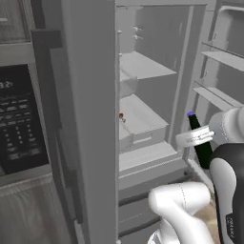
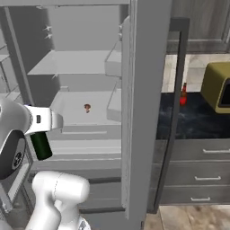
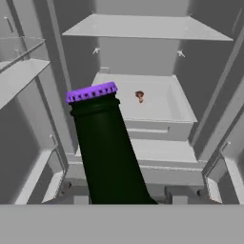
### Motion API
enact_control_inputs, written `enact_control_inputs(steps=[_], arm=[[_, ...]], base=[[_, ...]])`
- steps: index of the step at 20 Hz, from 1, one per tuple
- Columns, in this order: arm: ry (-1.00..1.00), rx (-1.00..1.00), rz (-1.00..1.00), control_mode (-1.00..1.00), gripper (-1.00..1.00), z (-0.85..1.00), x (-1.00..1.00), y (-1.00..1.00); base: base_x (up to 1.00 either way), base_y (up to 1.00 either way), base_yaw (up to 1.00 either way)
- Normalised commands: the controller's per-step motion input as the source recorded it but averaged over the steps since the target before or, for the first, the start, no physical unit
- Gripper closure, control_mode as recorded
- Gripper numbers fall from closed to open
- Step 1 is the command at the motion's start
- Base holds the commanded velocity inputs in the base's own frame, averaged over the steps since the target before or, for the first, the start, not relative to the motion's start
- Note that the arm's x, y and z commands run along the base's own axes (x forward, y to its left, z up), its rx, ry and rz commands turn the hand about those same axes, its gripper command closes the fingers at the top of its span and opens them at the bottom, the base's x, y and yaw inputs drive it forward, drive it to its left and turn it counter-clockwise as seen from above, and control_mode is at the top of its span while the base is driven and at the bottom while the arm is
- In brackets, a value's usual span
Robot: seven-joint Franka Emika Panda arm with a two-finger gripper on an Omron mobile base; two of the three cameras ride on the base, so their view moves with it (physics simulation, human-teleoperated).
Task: Place the beers on the top shelf of the fridge to keep them out of children's reach, and place the mushroom on lower shelves for easy access.
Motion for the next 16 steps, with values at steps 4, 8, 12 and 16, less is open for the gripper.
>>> enact_control_inputs(steps=[4,8,12,16], arm=[[0.00,0.00,0.00,1.00,1.00,0.00,0.00,0.00],[0.00,0.00,0.00,1.00,1.00,0.00,0.00,0.00],[0.00,0.00,0.00,1.00,1.00,0.00,0.00,0.00],[-0.01,0.01,0.09,-1.00,1.00,0.00,0.27,-0.02]], base=[[0.80,-0.01,0.13],[0.81,-0.03,0.18],[0.56,-0.04,0.20],[0.00,0.00,0.00]])
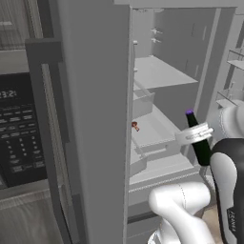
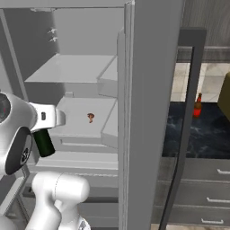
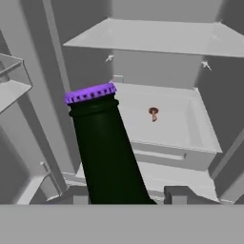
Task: Place the beers on the top shelf of the fridge to keep them out of children's reach, and place the mushroom on lower shelves for easy access.
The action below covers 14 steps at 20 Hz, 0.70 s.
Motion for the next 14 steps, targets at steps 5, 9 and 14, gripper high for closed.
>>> enact_control_inputs(steps=[5,9,14], arm=[[-0.07,0.02,0.01,-1.00,1.00,0.07,0.08,0.00],[-0.27,0.03,0.00,-1.00,1.00,0.56,0.00,0.00],[-0.26,0.01,0.00,-1.00,1.00,0.53,-0.02,0.00]], base=[[0.00,0.00,0.00],[0.00,0.00,0.00],[0.00,0.00,0.00]])
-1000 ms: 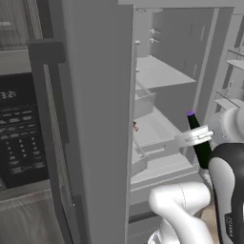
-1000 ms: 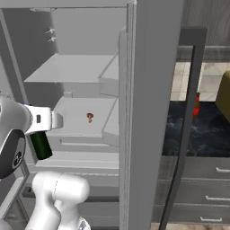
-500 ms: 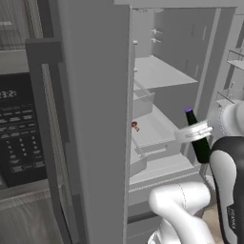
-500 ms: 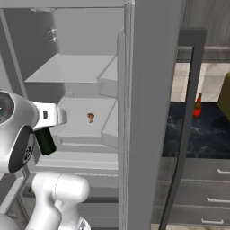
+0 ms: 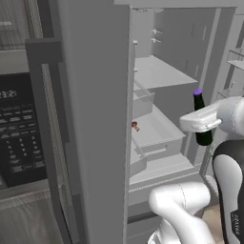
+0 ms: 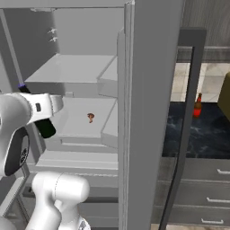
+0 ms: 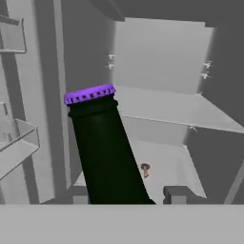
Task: Place the beers on the top shelf of the fridge to keep them out of children's reach, and place the mushroom on lower shelves for easy access.
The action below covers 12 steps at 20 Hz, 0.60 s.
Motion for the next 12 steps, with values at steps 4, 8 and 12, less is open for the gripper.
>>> enact_control_inputs(steps=[4,8,12], arm=[[-0.16,0.06,-0.03,-1.00,1.00,0.61,0.00,0.03],[-0.05,0.09,-0.02,-1.00,1.00,0.61,0.05,0.05],[0.00,0.06,0.00,-1.00,1.00,0.47,0.18,0.11]], base=[[0.00,0.00,0.00],[0.00,0.00,0.00],[0.00,0.00,0.00]])
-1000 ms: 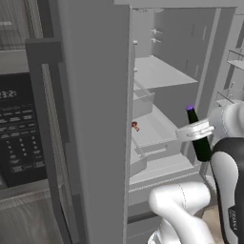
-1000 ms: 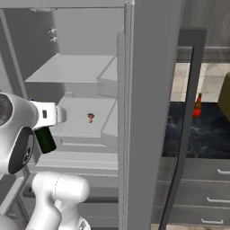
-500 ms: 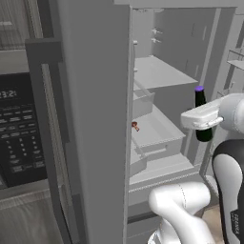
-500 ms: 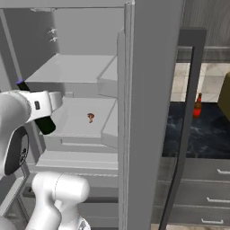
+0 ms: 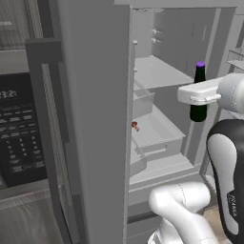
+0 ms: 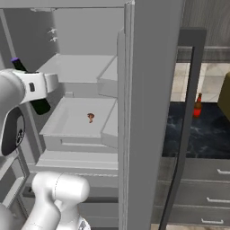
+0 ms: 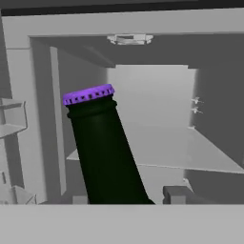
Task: Place the beers on the top shelf of the fridge to keep them out of children's reach, and place the mushroom on lower shelves for easy access.
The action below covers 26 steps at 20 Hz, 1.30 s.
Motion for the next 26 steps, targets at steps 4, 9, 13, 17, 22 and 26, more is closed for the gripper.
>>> enact_control_inputs(steps=[4,9,13,17,22,26], arm=[[0.00,0.06,0.00,-1.00,1.00,0.46,0.20,0.01],[0.00,0.08,0.00,-1.00,1.00,0.26,0.20,0.00],[0.00,0.16,0.00,-1.00,1.00,0.00,0.24,0.00],[0.00,0.16,0.00,-1.00,1.00,0.00,0.26,0.00],[-0.01,0.16,0.00,-1.00,1.00,0.00,0.35,0.00],[0.00,0.09,0.00,-1.00,1.00,0.00,0.38,0.00]], base=[[0.00,0.00,0.00],[0.00,0.00,0.00],[0.00,0.00,0.00],[0.00,0.00,0.00],[0.00,0.00,0.00],[0.00,0.00,0.00]])
